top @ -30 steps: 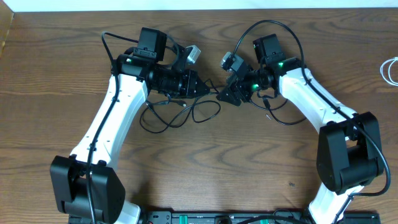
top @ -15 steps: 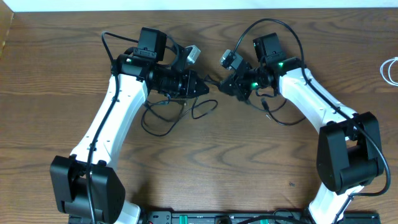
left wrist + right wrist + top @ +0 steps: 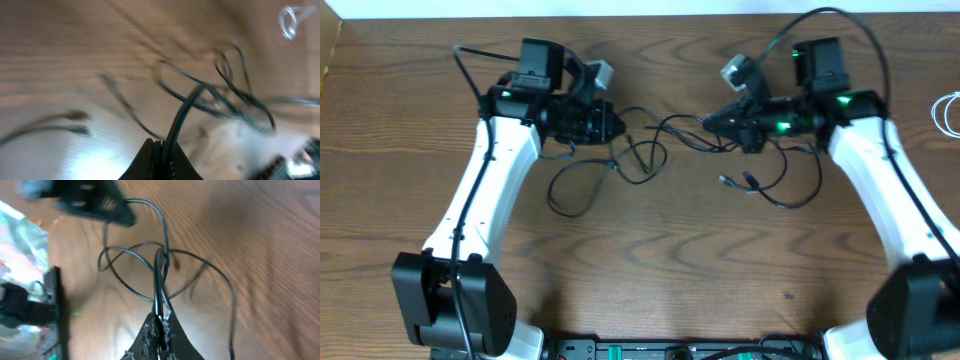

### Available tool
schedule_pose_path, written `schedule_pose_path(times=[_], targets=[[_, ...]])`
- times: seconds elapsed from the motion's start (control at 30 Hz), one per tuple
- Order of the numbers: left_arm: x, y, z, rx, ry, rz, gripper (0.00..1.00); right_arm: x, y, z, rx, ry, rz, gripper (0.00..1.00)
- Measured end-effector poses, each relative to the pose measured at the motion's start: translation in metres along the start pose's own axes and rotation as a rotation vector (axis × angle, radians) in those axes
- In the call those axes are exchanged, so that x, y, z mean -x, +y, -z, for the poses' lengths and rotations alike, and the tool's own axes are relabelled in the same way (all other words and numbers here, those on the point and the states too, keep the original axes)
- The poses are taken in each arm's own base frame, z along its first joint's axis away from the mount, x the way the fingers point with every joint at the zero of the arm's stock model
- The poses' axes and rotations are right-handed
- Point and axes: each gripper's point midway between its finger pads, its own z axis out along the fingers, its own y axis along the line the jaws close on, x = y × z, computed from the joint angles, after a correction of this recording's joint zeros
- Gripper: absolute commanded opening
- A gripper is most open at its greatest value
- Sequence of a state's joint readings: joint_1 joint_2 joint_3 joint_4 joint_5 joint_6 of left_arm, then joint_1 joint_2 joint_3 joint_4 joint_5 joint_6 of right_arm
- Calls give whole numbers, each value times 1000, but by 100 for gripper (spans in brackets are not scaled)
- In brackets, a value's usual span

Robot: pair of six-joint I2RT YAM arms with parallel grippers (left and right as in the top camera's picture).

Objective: Untangle cables

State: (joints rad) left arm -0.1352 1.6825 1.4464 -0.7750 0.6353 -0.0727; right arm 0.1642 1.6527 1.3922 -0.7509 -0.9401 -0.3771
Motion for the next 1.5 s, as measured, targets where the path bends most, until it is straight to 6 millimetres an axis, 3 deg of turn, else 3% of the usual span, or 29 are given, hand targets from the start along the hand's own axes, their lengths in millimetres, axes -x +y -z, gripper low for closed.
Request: schedule_pose_path(times=[0.17,0.27,0.47,0.5,0.63,0.67,0.8,1.0,1.17,1.27,1.4,1.5], targets=[[25,38,13,132,-106,22,7,0,28,14,56,-4,1,1],[29,58,21,203,-130,51,7,10,41,24,88,-50,43,1],[23,71,25,264,-117,84,8,52,53,78,41,-241,158,1],[23,71,25,265,-117,84,7,57,52,87,12,-263,159,4],[22,69,24,252,-111,84,7,61,45,96,-50,-277,110,41],[22,68,24,244,-110,83,7,60,42,92,-54,-269,91,49],[18,62,22,212,-93,89,7,52,25,58,-46,-204,35,63],[7,58,20,198,-48,108,7,32,-4,-24,25,-94,4,75],[5,58,20,196,-39,111,7,13,-27,-83,94,-58,-13,74],[4,57,20,196,-38,111,7,5,-31,-108,169,-63,-23,72],[4,57,20,196,-38,111,7,-6,-23,-134,314,-70,-42,69],[4,58,20,196,-38,111,8,-9,-9,-141,422,-70,-51,69]])
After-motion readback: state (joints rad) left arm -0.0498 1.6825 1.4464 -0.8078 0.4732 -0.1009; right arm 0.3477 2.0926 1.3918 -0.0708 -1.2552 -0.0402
